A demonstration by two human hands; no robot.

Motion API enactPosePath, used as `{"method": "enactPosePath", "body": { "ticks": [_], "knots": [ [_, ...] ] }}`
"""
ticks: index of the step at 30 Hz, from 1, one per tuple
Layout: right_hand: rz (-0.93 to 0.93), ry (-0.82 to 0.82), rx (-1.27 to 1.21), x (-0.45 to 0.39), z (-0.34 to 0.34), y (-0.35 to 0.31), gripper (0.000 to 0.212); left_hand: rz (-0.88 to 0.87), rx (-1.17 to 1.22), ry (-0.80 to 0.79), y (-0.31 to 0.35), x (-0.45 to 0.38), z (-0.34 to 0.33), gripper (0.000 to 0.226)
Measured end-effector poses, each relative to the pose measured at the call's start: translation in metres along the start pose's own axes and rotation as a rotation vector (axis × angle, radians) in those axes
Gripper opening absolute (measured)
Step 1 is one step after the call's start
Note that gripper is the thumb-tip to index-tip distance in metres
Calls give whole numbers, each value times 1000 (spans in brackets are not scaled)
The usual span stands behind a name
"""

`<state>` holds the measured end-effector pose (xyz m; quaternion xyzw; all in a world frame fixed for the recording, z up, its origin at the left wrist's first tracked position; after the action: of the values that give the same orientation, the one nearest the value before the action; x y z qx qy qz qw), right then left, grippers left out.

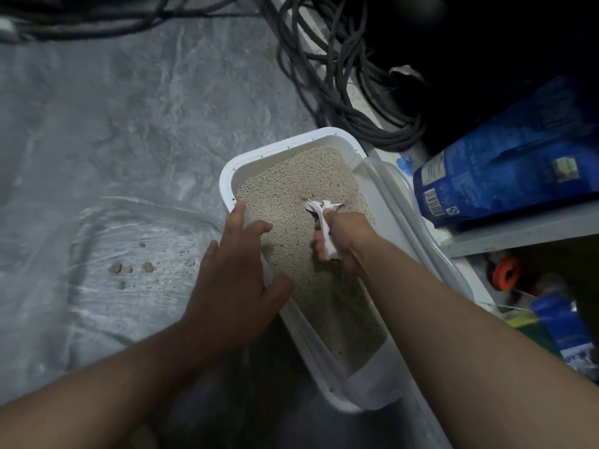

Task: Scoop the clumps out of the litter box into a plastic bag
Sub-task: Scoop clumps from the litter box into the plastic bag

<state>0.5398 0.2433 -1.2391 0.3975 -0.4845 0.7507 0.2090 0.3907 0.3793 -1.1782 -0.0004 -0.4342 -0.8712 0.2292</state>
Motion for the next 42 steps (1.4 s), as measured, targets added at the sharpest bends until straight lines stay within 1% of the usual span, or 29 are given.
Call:
{"method": "enactPosePath", "body": {
  "ticks": [4, 9, 12, 17, 20, 23, 26, 31, 36, 42],
  "knots": [
    [15, -11, -36, -2, -4, 4, 30, 2, 3, 3, -1, 0, -1, 75],
    [210, 91, -7, -4, 7, 3, 36, 1, -24, 1, -3, -3, -3, 75],
    [320, 97, 20, -1, 10, 5, 34, -1, -31, 2, -4, -4, -3, 73],
    [408, 129, 44, 6, 17, 16, 35, -6, -39, -11, -3, -3, -2, 74],
    [437, 123, 57, 13, 23, 25, 32, -6, -40, -17, -2, -2, -2, 74],
    [458, 129, 55, 22, 28, 32, 37, -5, -36, -21, -1, -2, -2, 73],
    [485, 138, 51, 33, 31, 32, 35, -6, -29, -25, -1, 0, -2, 72],
    [532, 163, 118, 50, 36, 32, 35, -8, -23, -19, -2, 3, 0, 76],
    [522, 153, 115, 57, 40, 43, 32, 7, -30, -16, 0, 3, 1, 75],
    [473, 140, 78, 60, 42, 59, 34, 4, -32, -23, 2, 3, 2, 75]
  ]
}}
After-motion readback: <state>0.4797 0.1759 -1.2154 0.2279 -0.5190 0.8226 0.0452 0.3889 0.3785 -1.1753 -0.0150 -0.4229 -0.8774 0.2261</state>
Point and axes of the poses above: each hand's wrist, its own x-axis away from the middle knuckle, its own z-axis out of the back of the hand, y = z × x, the point moved 10 cm from there along -x, towards the middle knuckle
